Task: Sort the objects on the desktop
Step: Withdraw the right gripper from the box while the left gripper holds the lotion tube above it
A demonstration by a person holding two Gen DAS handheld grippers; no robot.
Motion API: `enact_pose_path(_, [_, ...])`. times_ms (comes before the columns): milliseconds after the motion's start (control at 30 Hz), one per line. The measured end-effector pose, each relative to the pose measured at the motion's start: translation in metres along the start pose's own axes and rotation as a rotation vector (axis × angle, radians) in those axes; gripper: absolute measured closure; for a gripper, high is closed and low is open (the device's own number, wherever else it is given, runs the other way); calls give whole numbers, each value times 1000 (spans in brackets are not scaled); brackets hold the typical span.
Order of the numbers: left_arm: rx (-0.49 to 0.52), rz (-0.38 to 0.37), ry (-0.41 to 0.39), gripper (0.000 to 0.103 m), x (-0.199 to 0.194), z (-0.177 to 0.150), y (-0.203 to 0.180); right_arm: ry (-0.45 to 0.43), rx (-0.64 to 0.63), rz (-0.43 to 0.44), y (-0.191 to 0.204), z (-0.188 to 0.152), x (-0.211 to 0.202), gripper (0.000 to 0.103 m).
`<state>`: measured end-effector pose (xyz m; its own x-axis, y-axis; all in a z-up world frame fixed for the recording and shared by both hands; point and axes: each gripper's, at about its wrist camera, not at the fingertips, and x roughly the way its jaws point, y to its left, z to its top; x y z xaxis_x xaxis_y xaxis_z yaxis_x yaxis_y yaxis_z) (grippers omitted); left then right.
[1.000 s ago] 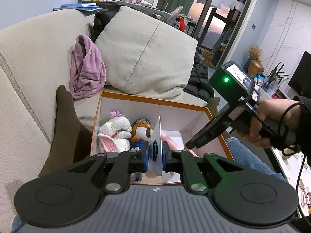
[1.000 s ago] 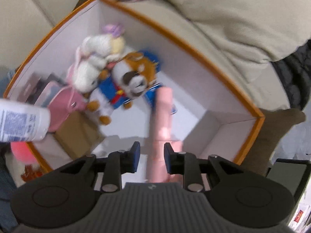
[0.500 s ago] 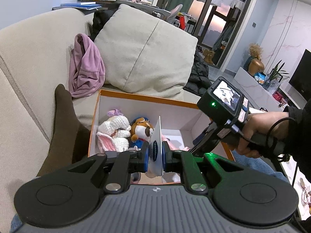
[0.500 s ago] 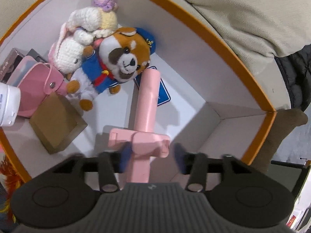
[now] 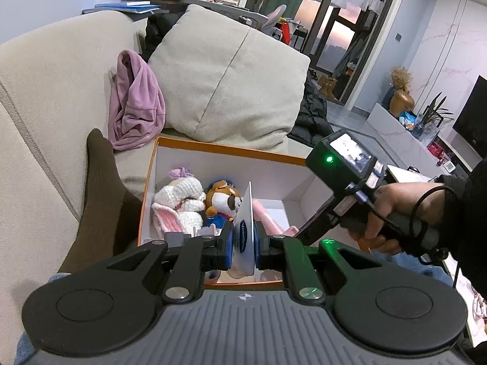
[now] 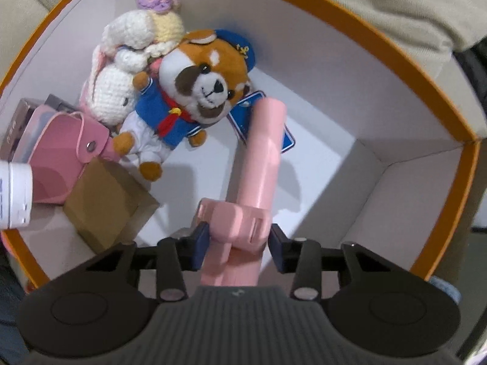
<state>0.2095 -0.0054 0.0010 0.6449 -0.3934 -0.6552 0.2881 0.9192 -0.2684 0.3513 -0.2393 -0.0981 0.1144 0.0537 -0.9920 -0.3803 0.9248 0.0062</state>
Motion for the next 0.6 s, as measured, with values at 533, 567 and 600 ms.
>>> enact_pose_path(533, [14,-22,1,89,4,1,-12,-117,179,-2,-31,-14,-53,103])
enact_pose_path(567, [17,-24,2,89,5,2,-14,-125,190,-22,-33,-14,-55,103])
enact_pose_path(600, [20,-27,2,89,6,2,-15,-133,197,-37,-35,-14,-56,103])
